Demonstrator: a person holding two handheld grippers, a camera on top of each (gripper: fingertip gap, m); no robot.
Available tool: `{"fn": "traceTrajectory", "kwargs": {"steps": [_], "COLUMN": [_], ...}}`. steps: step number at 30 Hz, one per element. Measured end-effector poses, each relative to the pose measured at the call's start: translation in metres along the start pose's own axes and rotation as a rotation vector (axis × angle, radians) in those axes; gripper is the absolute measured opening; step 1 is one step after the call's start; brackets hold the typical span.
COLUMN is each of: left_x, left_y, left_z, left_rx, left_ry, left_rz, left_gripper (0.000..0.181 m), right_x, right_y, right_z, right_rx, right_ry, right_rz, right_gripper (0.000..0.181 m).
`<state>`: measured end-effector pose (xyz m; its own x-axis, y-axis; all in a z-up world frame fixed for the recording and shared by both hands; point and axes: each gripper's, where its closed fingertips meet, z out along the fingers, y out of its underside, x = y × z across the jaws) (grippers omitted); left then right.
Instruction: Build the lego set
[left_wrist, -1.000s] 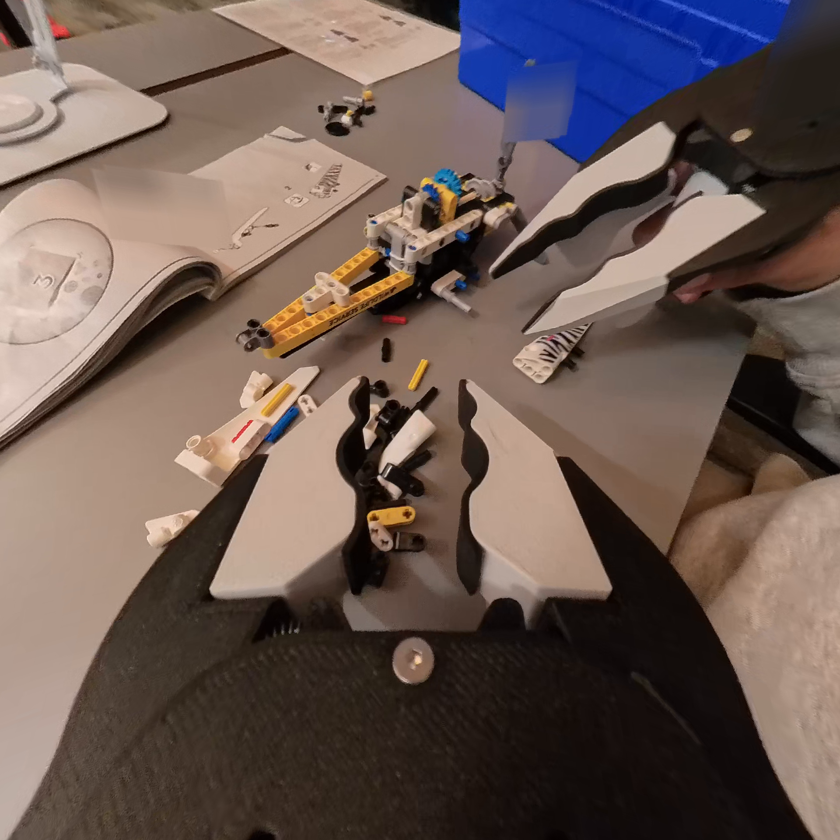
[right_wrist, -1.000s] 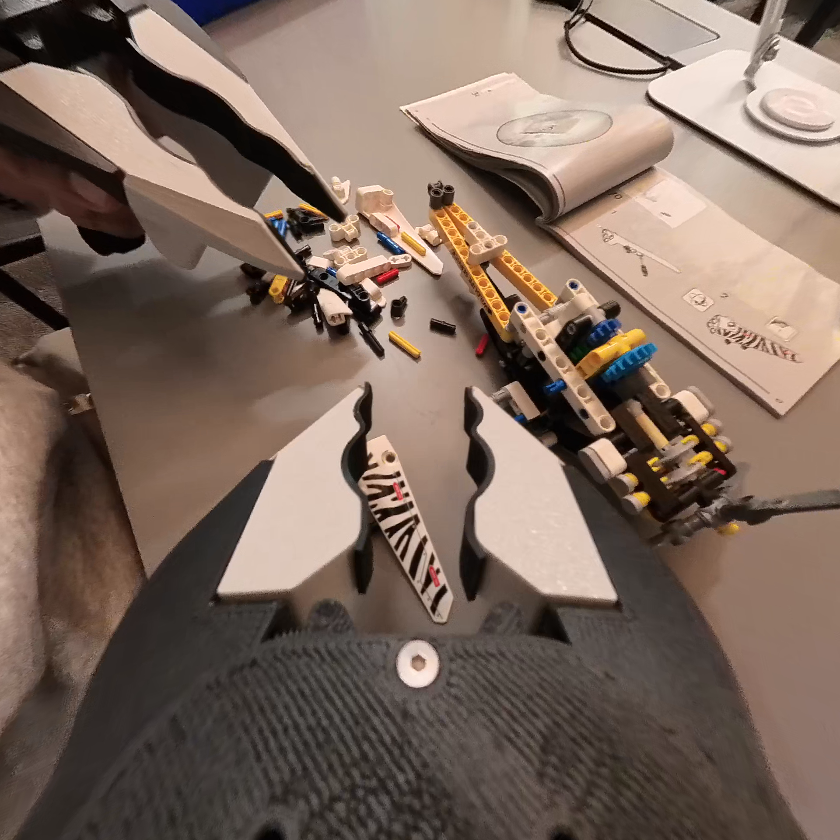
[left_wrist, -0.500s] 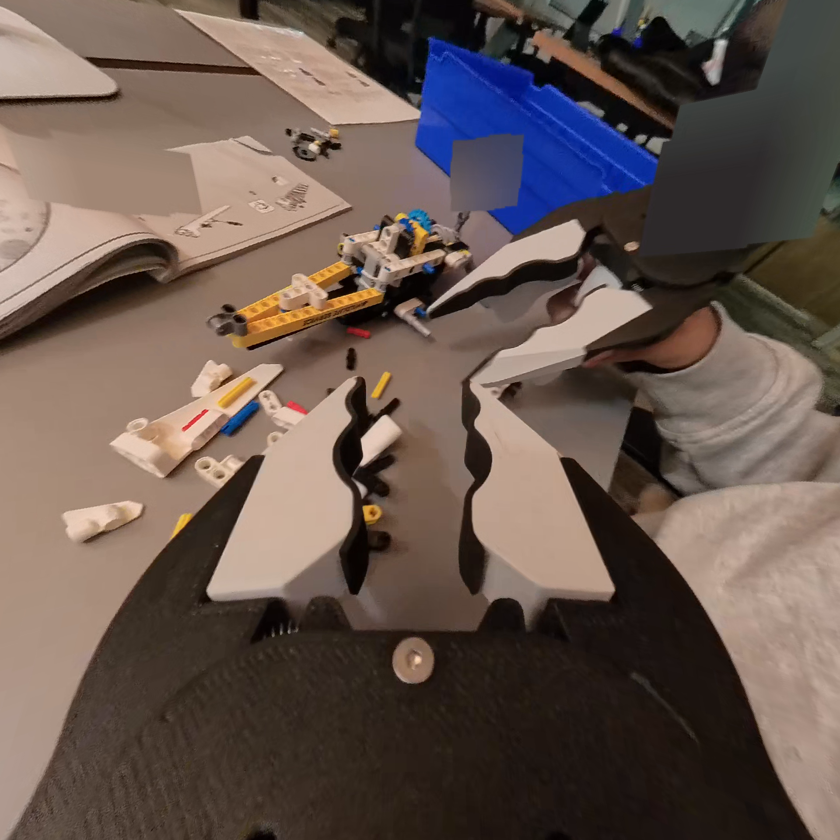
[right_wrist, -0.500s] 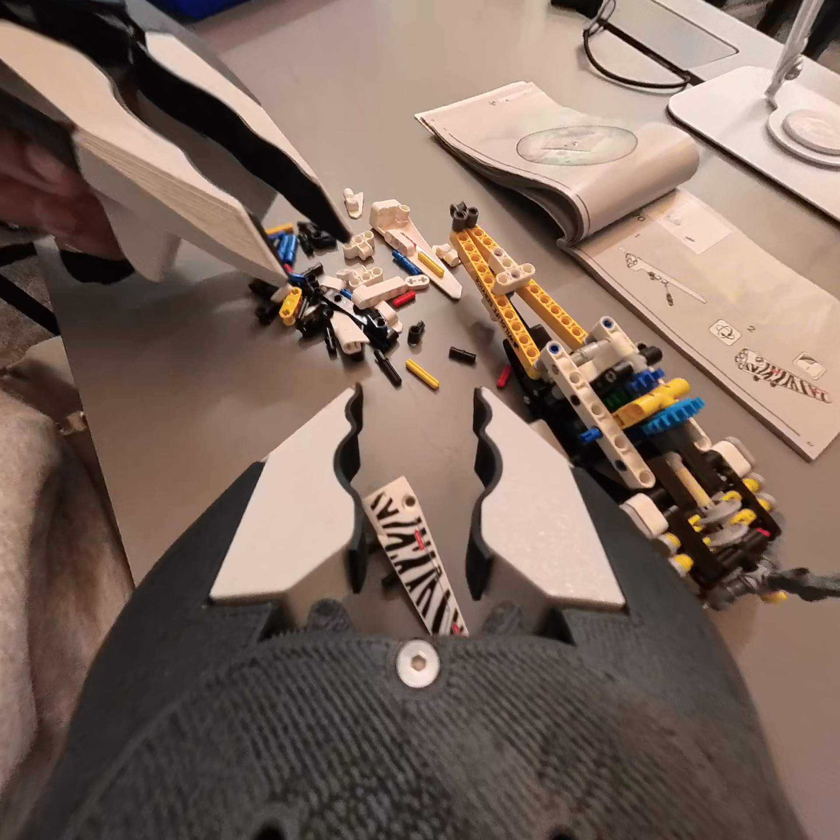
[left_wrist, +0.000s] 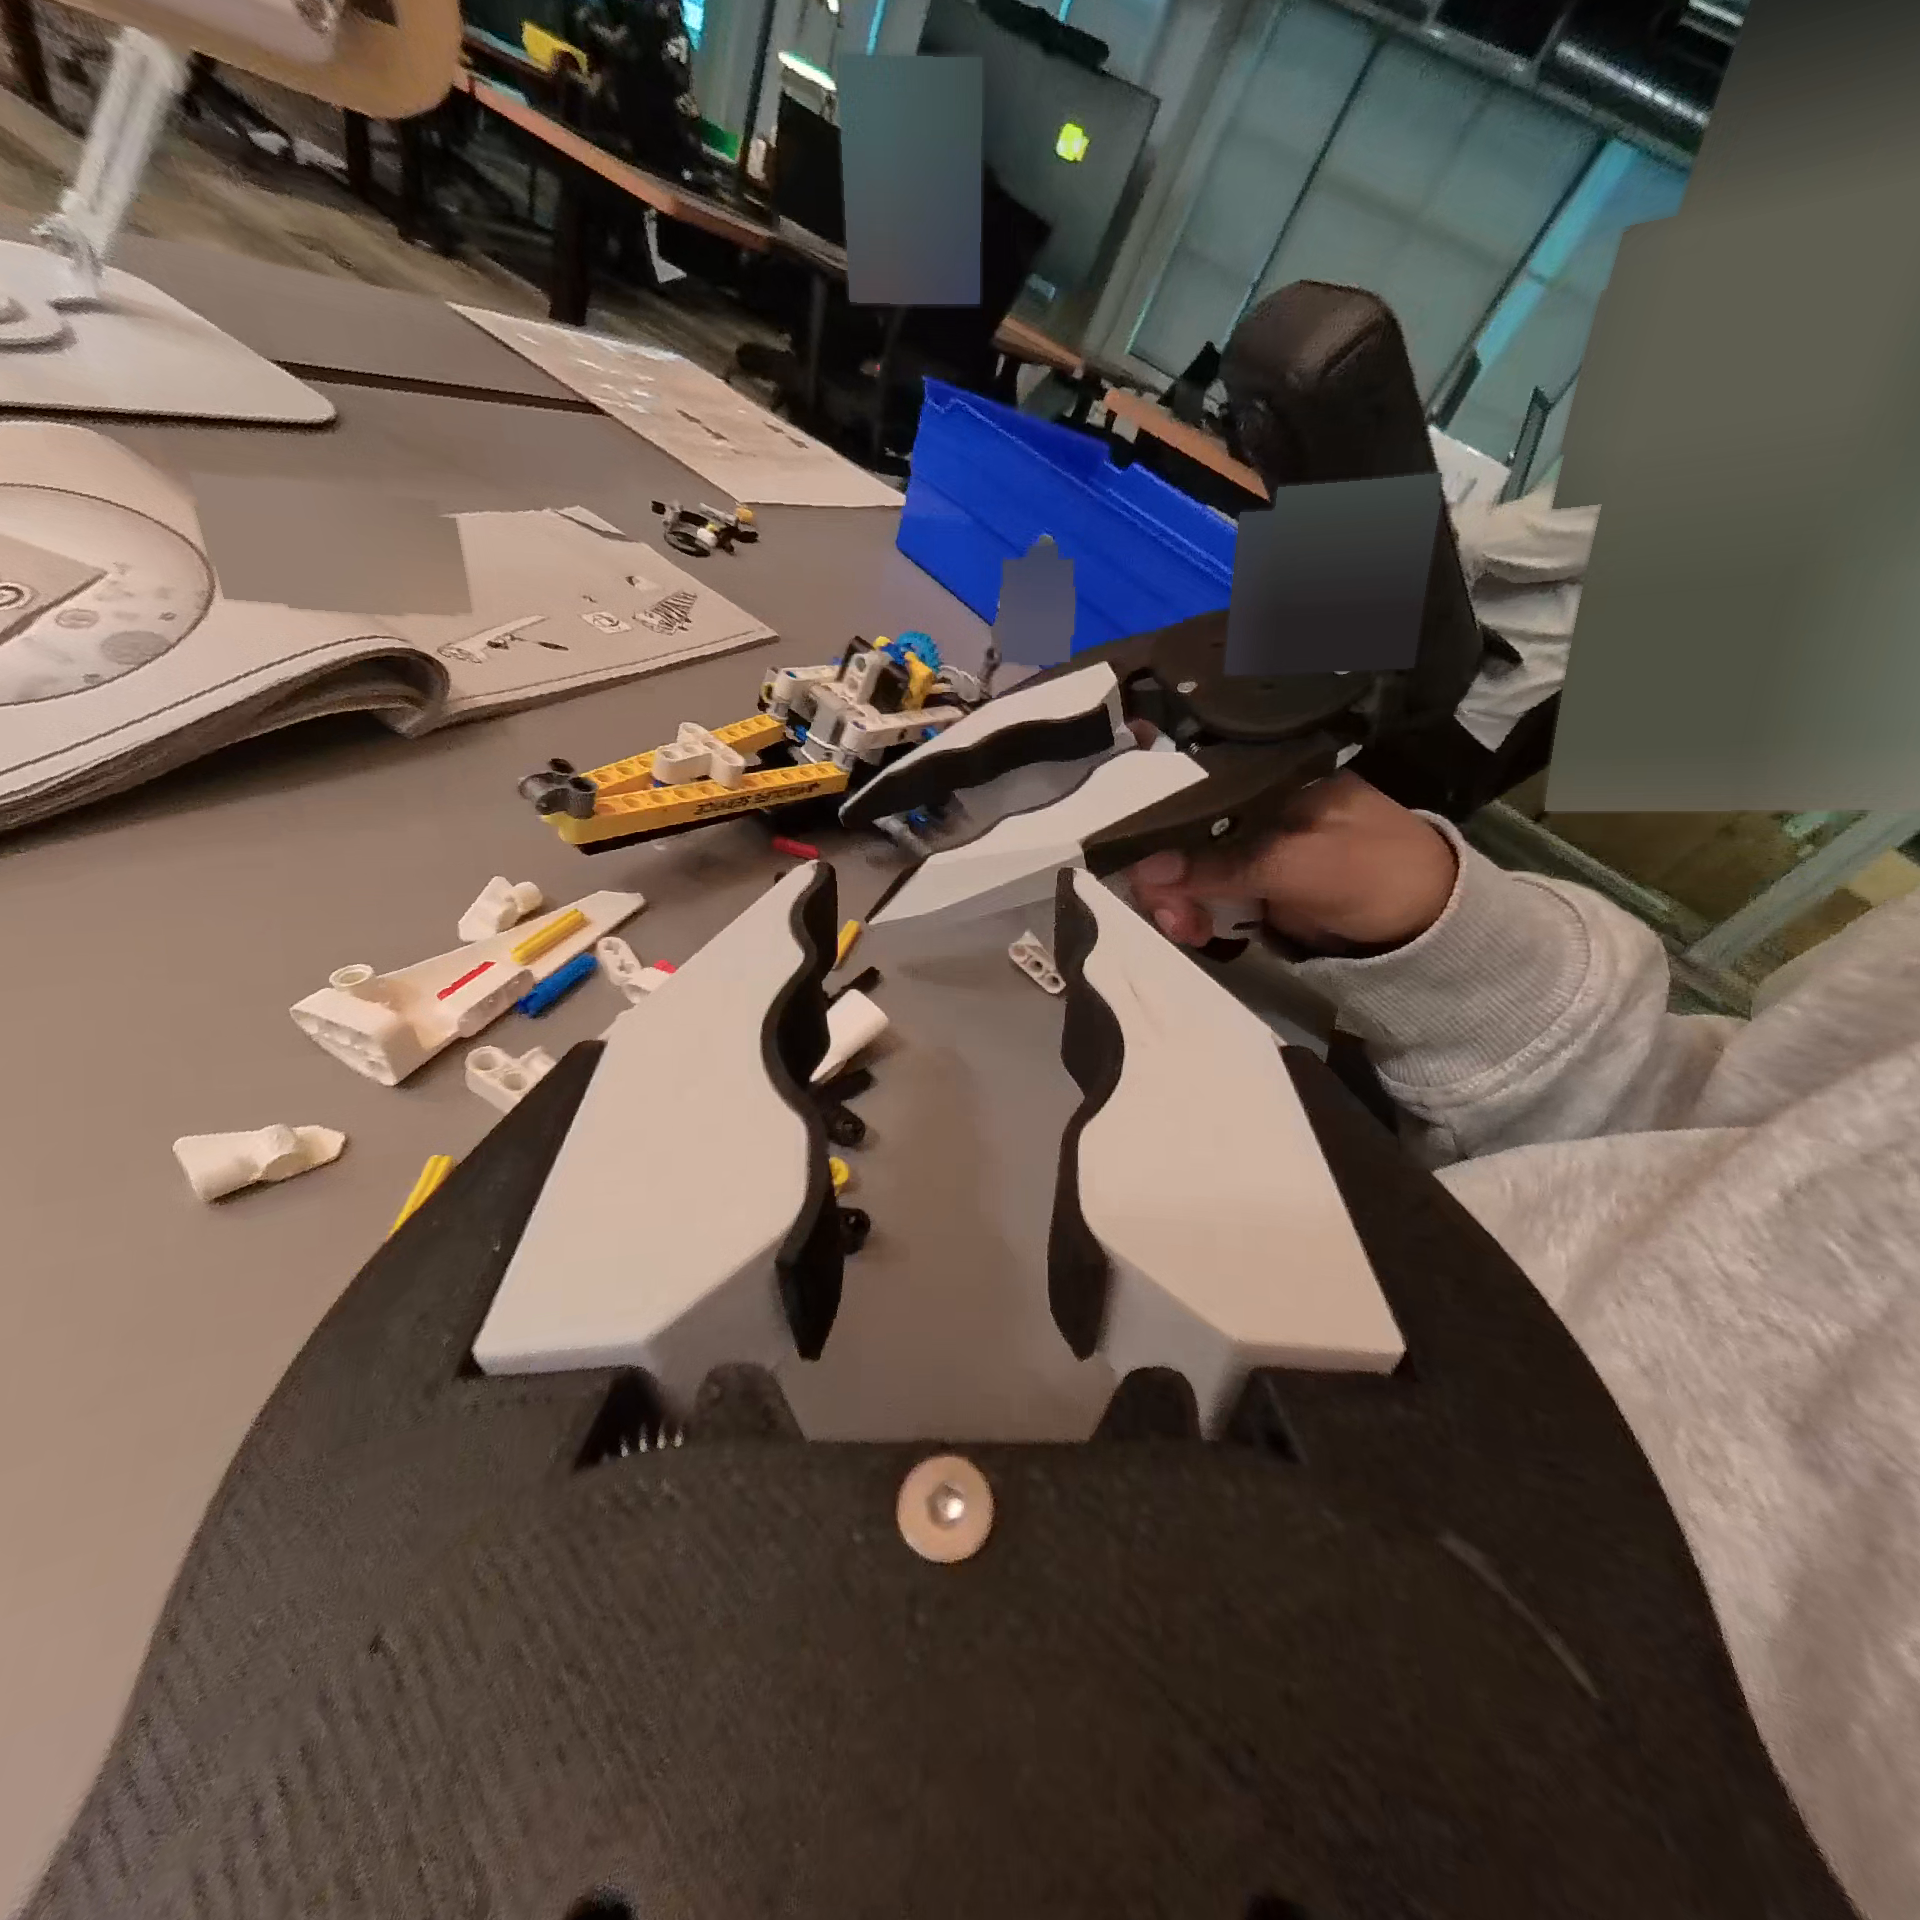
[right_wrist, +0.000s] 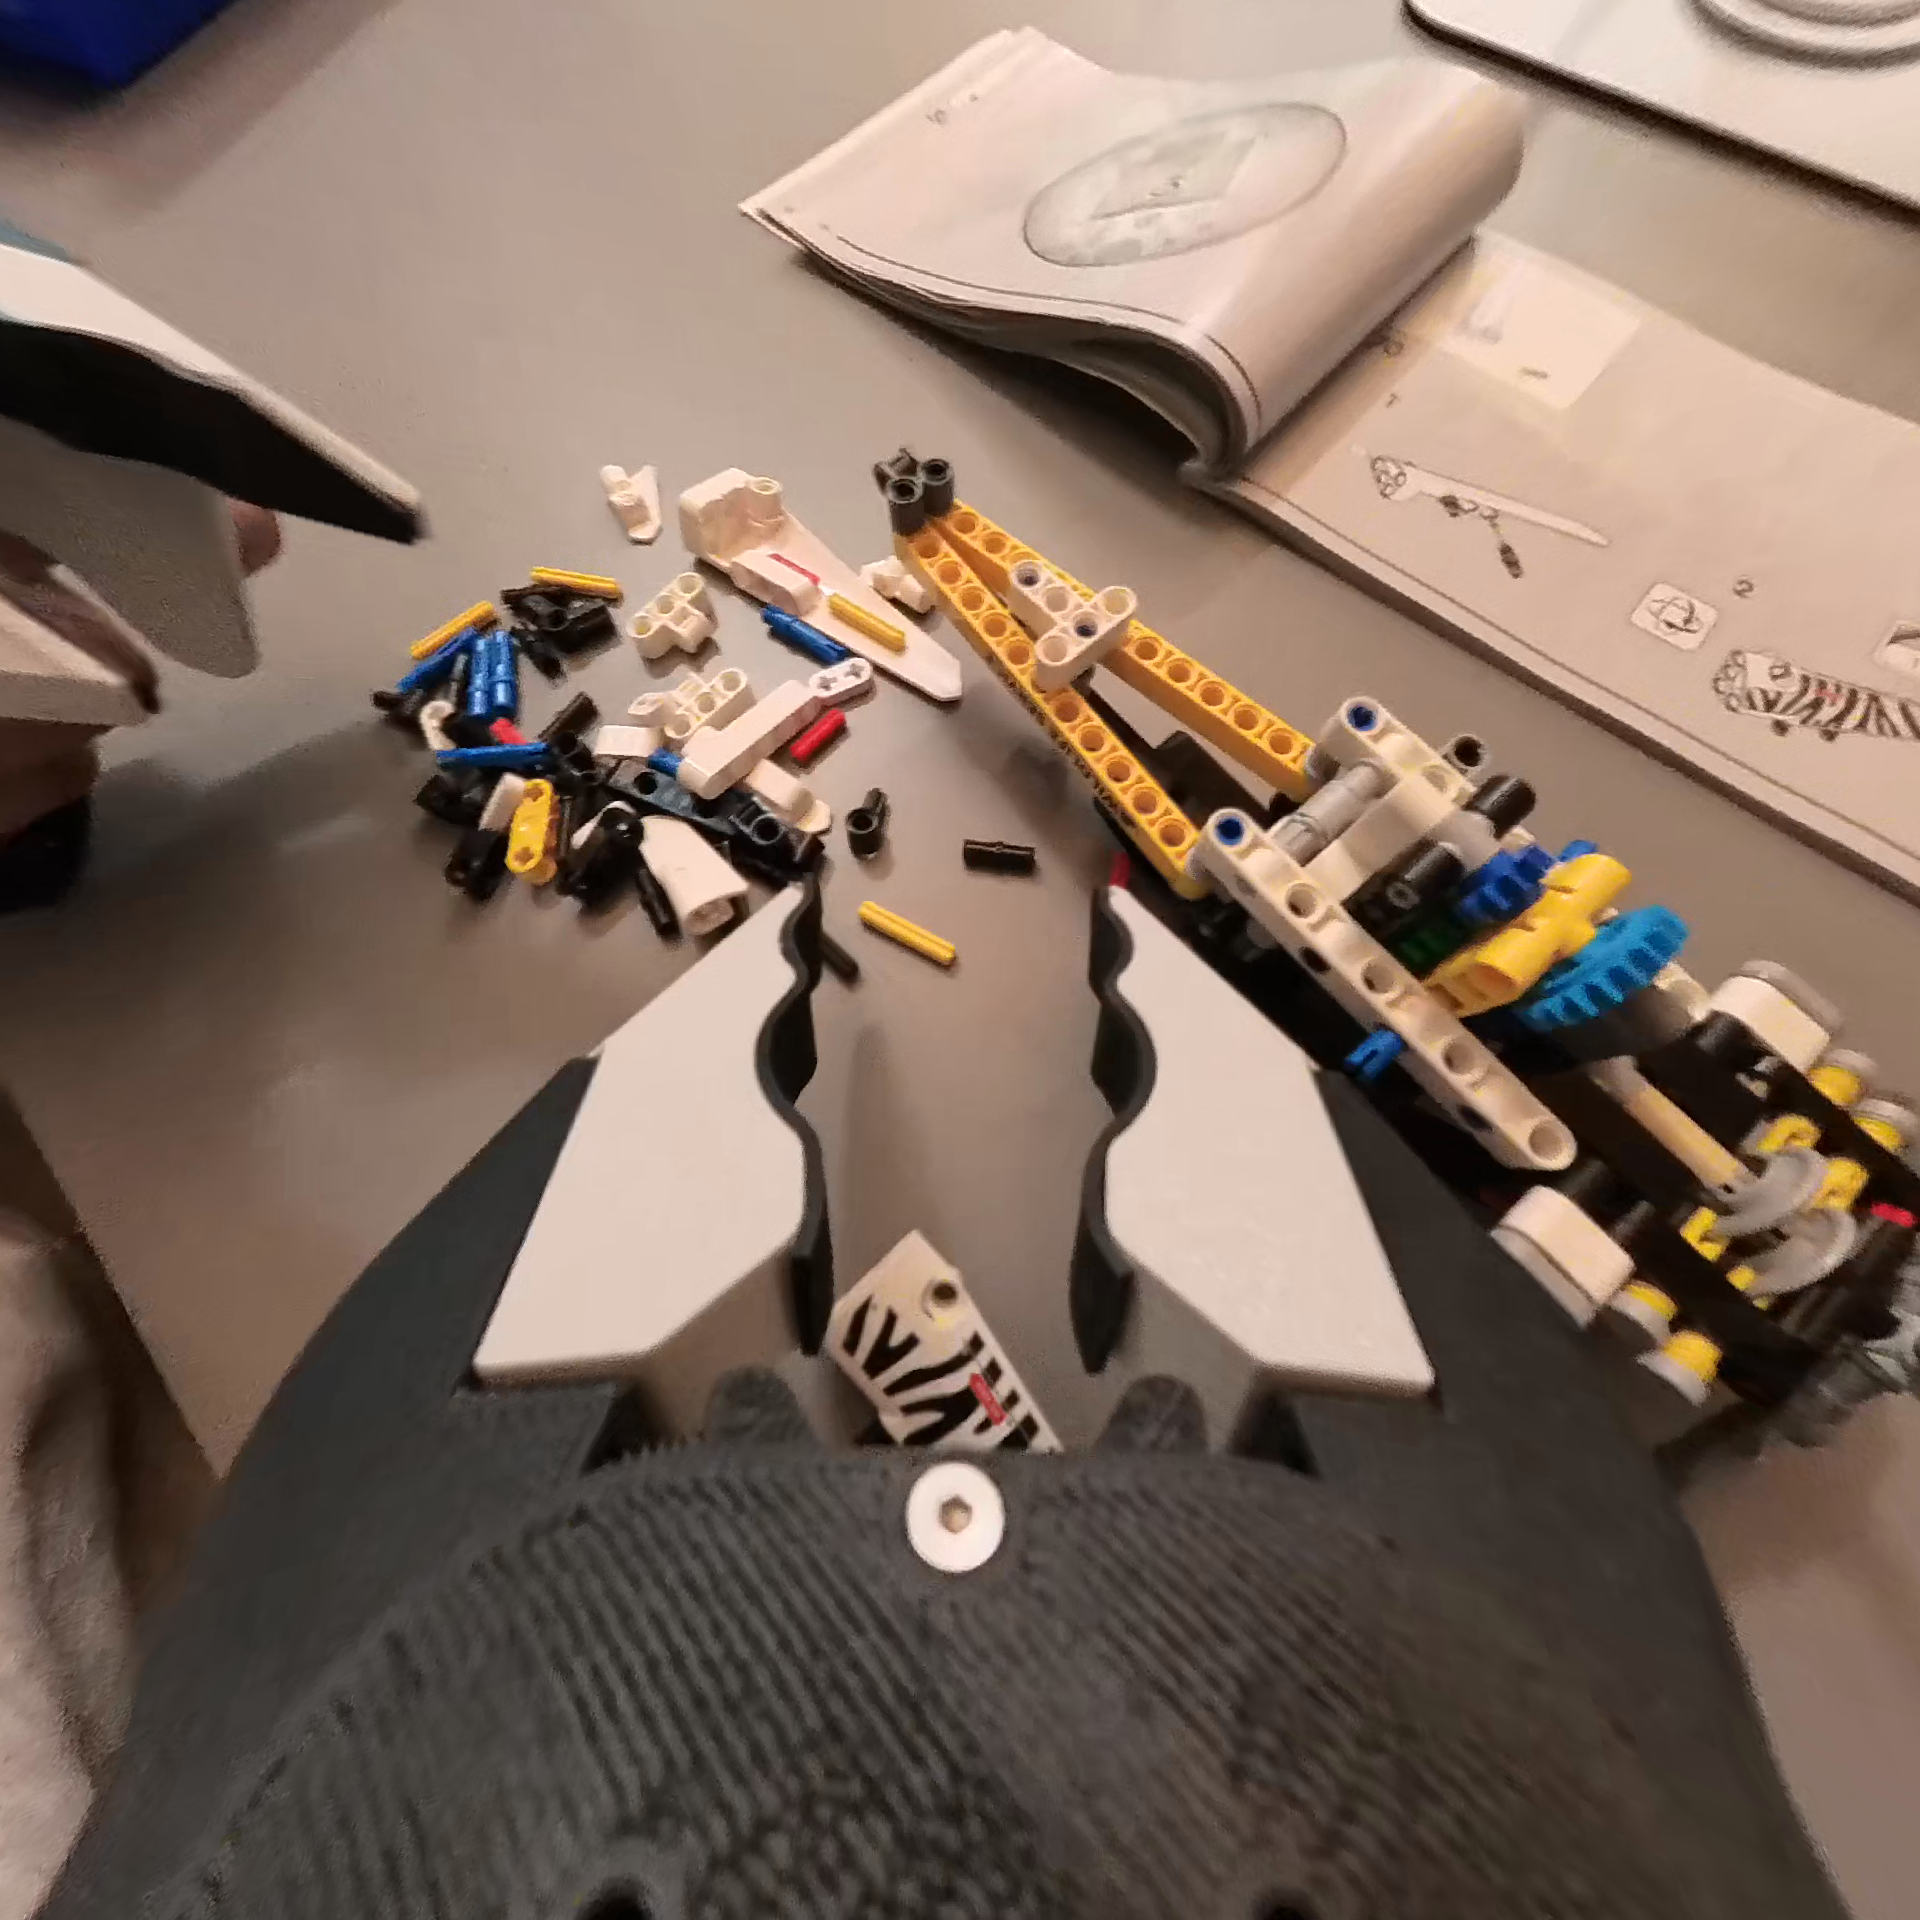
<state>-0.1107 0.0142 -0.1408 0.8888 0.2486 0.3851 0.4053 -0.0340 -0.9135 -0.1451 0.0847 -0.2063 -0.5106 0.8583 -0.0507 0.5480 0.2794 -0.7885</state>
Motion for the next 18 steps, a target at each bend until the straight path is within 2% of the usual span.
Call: {"fn": "traceTrajectory", "kwargs": {"steps": [4, 10, 13, 18], "left_x": [-0.004, -0.006, -0.009, -0.011], "left_y": [-0.01, -0.023, -0.026, -0.027], "left_z": [-0.012, -0.026, -0.029, -0.03], "left_rx": [0.097, 0.217, 0.237, 0.251], "left_ry": [0.042, 0.048, 0.057, 0.058], "left_rz": [-0.058, -0.046, -0.073, -0.092], "left_gripper": [0.041, 0.038, 0.038, 0.038], "right_x": [0.004, 0.013, 0.016, 0.012], "right_y": [0.003, 0.007, 0.007, 0.007], "right_z": [0.009, 0.018, 0.022, 0.025], "right_rx": [-0.051, -0.126, -0.146, -0.151], "right_ry": [0.034, 0.143, 0.168, 0.127], "right_rz": [0.043, 0.024, 0.019, 0.051], "right_gripper": [0.048, 0.044, 0.042, 0.04]}}
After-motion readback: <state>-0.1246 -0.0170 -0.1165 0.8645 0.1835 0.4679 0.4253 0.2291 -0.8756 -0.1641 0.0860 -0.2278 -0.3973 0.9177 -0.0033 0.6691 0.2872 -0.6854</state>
